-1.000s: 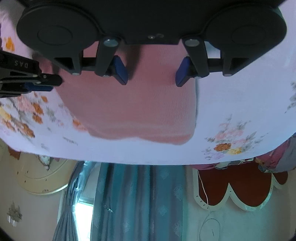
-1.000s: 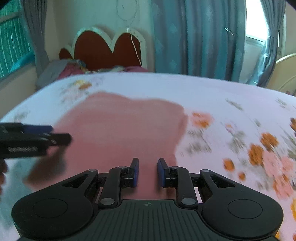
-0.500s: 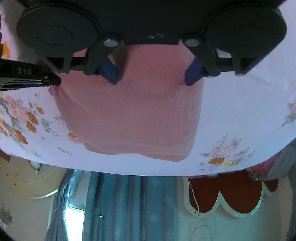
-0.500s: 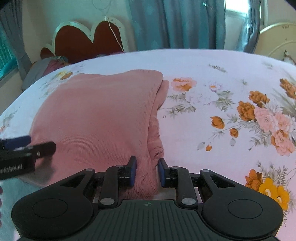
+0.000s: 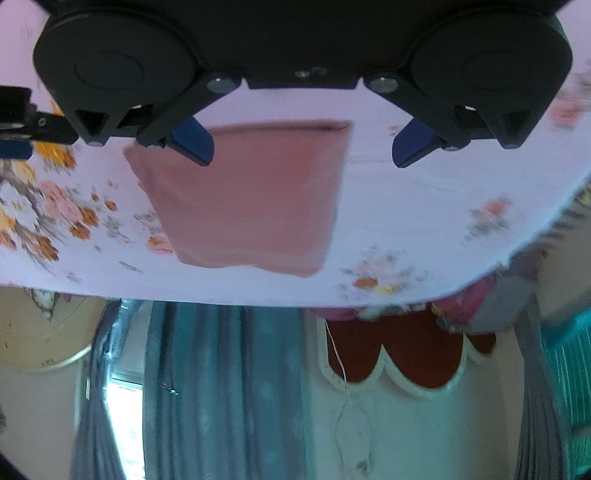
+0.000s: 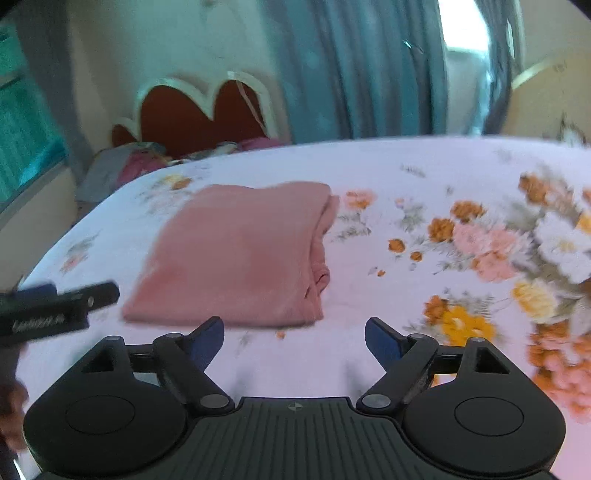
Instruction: Fold small clothes
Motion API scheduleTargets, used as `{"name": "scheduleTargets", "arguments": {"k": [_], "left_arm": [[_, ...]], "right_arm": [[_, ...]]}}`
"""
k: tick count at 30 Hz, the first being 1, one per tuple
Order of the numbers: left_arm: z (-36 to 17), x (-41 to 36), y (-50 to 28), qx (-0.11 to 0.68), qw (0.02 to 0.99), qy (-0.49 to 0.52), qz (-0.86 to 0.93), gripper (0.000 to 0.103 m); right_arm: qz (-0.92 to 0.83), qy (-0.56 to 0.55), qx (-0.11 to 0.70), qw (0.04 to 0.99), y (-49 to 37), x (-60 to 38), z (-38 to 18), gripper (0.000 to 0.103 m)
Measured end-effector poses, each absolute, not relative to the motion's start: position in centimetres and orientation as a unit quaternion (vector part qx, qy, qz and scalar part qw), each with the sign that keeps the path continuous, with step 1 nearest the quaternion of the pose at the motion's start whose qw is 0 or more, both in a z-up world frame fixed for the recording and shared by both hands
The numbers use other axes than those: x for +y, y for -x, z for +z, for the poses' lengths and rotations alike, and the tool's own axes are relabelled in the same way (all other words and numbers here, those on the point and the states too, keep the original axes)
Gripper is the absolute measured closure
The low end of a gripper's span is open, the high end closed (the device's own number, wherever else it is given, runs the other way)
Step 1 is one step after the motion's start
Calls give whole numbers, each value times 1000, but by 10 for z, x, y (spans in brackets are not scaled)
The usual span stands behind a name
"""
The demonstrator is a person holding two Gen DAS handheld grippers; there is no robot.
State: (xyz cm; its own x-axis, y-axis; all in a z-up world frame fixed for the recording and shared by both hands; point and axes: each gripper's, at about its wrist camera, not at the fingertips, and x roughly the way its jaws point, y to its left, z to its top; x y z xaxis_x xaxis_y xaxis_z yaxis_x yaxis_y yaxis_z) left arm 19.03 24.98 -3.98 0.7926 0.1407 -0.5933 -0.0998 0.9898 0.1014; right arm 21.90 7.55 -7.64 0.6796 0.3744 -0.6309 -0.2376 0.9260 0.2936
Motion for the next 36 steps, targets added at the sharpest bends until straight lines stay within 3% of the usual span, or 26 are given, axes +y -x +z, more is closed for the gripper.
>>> {"name": "scheduleTargets", "arguments": {"k": [6, 7, 9, 16, 36], "left_arm": [[6, 235, -110, 296, 954, -4, 47, 0], [11, 232, -99, 295, 954, -4, 50, 0], [20, 227, -78, 297, 953, -1, 49, 0], [39, 241, -23, 275, 958, 83, 7, 0], [64, 227, 6, 272, 959, 34, 78, 0]], "right_arm": [[192, -76, 342, 917, -136, 57, -29, 18], [197, -74, 336, 918, -123, 55, -22, 9], [205, -71, 316, 924, -98, 51, -7, 1], [212, -73, 273, 936, -37, 38, 27, 1], [141, -68, 247, 956, -10, 31, 53, 0]]}}
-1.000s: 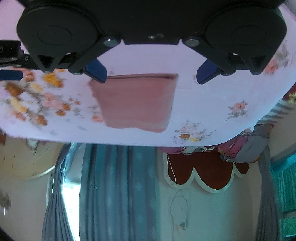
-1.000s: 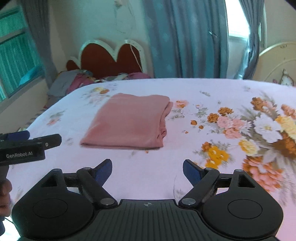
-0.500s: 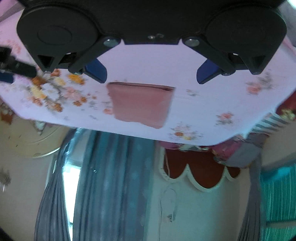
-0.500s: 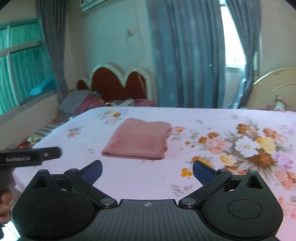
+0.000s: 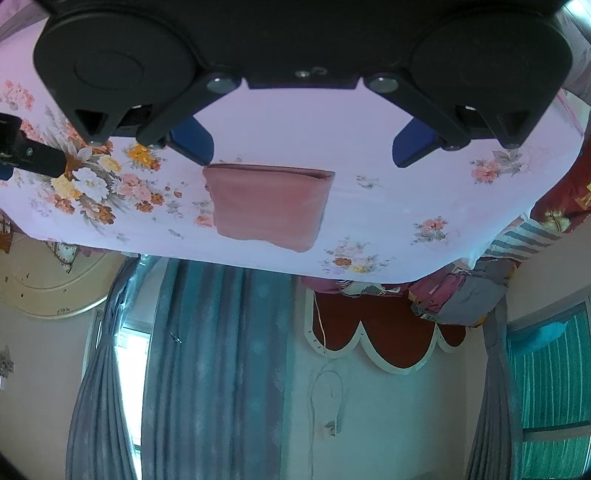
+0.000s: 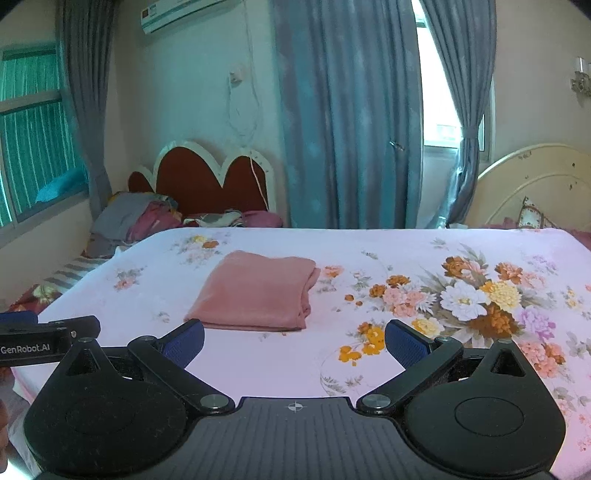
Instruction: Fold small clothes
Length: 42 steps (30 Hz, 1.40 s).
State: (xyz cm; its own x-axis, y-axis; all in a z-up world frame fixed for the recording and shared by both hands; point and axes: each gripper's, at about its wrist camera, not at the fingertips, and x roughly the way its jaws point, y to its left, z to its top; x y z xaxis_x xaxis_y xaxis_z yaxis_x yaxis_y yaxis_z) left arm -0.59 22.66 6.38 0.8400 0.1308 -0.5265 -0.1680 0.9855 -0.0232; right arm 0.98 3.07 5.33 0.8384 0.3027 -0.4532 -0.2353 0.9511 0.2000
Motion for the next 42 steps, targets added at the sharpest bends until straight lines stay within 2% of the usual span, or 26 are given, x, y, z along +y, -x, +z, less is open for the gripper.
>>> {"name": "scheduleTargets", "arguments": {"k": [42], "left_arm": [[69, 211, 2, 263, 960, 16, 93, 0]], "right_arm": [[147, -75, 249, 954, -19, 13, 43, 0]]}}
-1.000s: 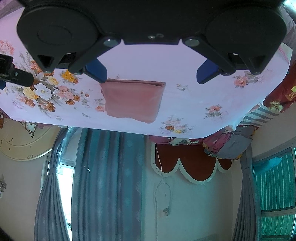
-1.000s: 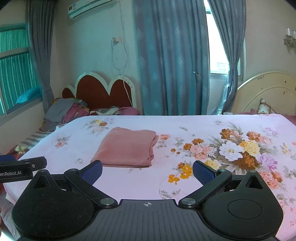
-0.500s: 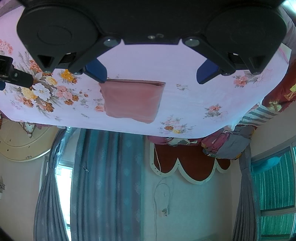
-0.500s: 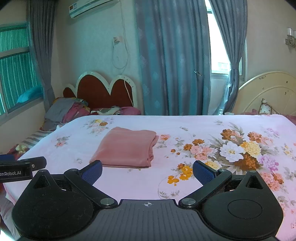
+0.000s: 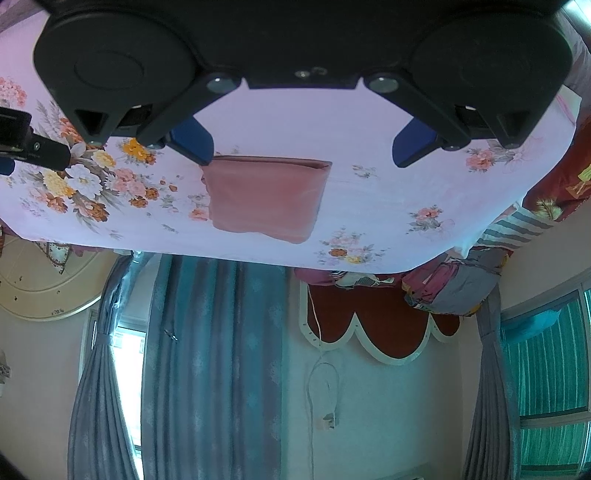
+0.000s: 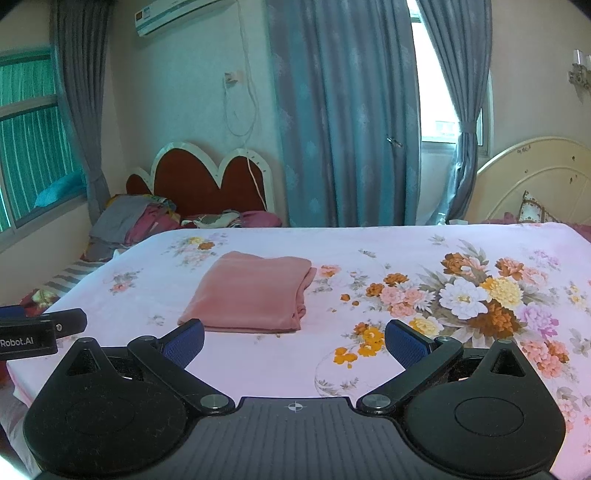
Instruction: Fold small clothes
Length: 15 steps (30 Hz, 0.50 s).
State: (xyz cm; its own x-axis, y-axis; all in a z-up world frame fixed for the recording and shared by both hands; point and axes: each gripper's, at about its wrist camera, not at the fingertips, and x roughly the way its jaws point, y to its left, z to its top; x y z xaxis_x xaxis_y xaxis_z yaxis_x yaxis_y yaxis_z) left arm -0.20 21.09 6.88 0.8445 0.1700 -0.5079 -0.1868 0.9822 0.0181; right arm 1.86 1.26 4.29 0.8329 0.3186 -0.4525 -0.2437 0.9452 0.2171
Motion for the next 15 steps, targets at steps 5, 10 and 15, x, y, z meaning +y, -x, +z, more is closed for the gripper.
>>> {"name": "scheduleTargets", "arguments": {"k": [5, 10, 15], "left_arm": [[69, 210, 2, 262, 960, 14, 92, 0], [70, 213, 2, 262, 961, 15, 92, 0], [70, 213, 1, 263, 960, 16, 92, 0]], "right_arm": [[149, -75, 248, 954, -18, 11, 42, 0], [150, -75, 249, 954, -18, 12, 43, 0], [151, -76, 249, 954, -18, 13, 43, 0]]}}
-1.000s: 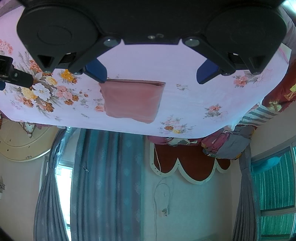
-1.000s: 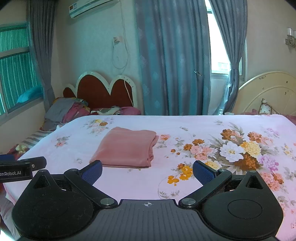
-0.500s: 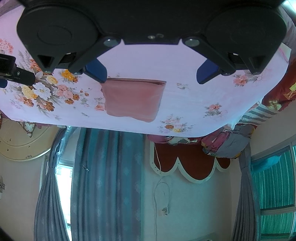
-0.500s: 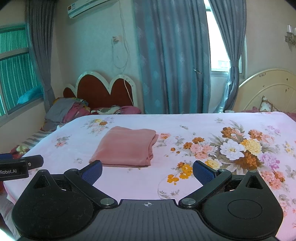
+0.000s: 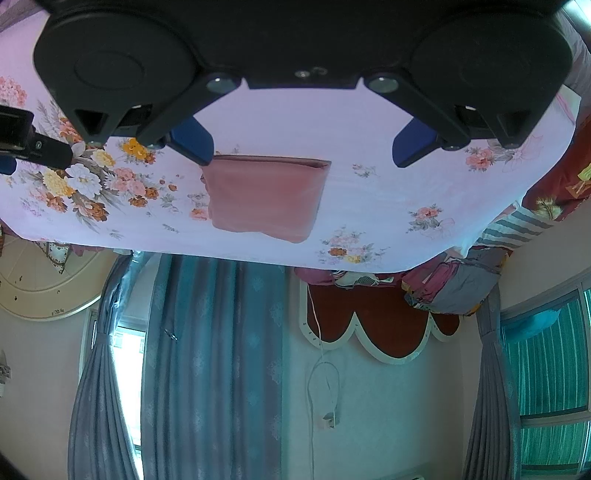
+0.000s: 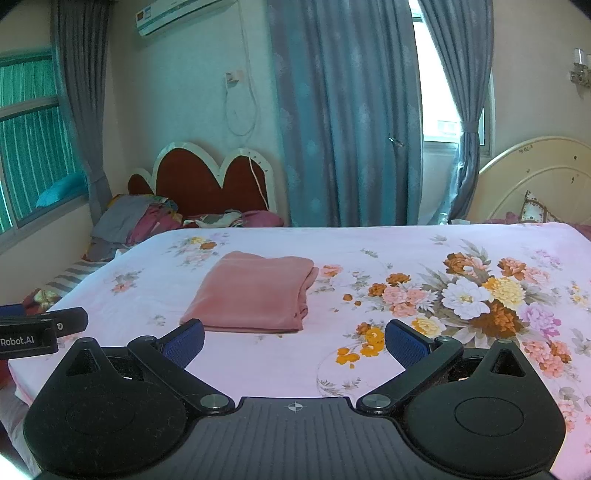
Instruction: Fold small clothes
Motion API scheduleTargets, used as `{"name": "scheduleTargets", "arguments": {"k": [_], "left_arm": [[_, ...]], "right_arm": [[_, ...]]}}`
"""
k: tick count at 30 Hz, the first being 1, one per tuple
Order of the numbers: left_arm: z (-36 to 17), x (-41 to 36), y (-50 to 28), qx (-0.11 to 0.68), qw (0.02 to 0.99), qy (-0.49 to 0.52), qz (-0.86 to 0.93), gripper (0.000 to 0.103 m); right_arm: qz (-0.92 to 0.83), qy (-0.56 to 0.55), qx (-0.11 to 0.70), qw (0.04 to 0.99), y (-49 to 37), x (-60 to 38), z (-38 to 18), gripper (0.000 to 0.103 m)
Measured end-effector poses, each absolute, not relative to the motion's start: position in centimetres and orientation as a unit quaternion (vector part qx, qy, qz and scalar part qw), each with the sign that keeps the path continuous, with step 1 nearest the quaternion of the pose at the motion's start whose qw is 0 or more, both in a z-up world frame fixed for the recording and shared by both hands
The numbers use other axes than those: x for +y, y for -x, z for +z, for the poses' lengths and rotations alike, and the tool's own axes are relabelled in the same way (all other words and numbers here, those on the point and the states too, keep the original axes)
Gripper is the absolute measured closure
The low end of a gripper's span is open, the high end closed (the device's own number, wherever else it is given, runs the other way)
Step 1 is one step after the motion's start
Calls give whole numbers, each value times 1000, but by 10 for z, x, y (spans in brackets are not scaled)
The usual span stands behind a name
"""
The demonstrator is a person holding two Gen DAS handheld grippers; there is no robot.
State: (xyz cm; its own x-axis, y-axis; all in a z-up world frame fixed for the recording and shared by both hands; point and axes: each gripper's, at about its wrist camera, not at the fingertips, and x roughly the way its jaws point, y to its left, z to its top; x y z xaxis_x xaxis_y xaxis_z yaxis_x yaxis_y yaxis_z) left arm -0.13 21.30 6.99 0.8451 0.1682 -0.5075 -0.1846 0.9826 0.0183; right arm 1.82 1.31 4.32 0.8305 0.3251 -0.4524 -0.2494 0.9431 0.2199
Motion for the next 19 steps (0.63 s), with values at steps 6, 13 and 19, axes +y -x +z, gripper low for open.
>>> {"name": "scheduleTargets", "arguments": {"k": [6, 13, 19], "left_arm": [[70, 215, 0, 266, 960, 17, 89, 0], [64, 221, -8, 263, 962, 25, 64, 2], [49, 230, -35, 275, 959, 30, 61, 0]], "right_arm": [[151, -76, 252, 953, -21, 14, 42, 0], [151, -77, 260, 951, -25, 16, 37, 0], [134, -72, 283, 947, -43, 14, 20, 0]]}}
